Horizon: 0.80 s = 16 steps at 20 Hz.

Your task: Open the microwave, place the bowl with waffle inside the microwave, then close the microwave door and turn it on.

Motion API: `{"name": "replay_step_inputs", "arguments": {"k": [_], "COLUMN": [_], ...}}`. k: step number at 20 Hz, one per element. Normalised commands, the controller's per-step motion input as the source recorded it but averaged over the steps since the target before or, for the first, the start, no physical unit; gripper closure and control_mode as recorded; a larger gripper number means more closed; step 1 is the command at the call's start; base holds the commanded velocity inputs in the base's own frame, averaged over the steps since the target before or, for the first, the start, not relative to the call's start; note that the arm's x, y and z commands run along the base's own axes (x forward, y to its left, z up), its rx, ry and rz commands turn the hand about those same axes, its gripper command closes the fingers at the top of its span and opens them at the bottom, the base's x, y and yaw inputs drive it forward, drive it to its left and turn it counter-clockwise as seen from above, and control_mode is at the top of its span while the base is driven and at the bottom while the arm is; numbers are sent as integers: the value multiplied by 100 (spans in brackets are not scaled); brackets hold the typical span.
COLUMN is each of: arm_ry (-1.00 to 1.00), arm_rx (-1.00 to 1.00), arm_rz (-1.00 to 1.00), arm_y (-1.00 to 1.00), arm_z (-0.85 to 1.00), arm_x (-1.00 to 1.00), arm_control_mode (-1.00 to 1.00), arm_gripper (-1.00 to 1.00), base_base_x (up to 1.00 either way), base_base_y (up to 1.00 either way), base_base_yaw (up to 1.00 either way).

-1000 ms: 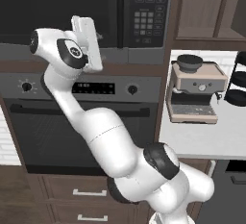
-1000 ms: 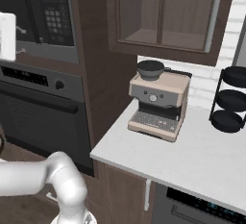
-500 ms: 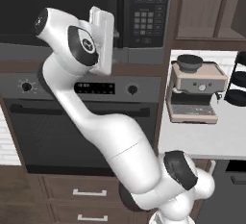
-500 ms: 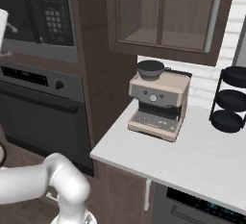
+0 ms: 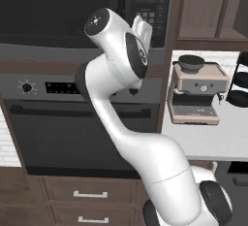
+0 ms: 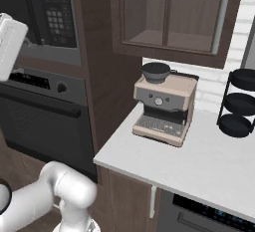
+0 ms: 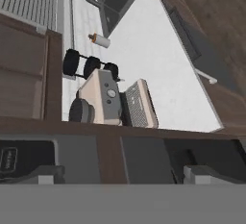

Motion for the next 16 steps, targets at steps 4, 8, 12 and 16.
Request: {"name": "replay_step_inputs", "arguments": {"k": [4, 8, 12, 16], "arm_ry": [3, 0, 0, 0], "arm_rx": [0, 0, 0, 0], "arm_rz": [0, 0, 0, 0], "arm_y": [-15, -11, -8, -3], "arm_z": [-16, 2, 0, 0], "arm_x": [30, 15, 15, 38], "arm_control_mode": [-100, -100, -100, -100], "arm_gripper": [-100, -100, -100, -100], "base_base_x": [0, 0, 0, 0], "base_base_y": [0, 0, 0, 0], "base_base_yaw": [0, 0, 0, 0]}}
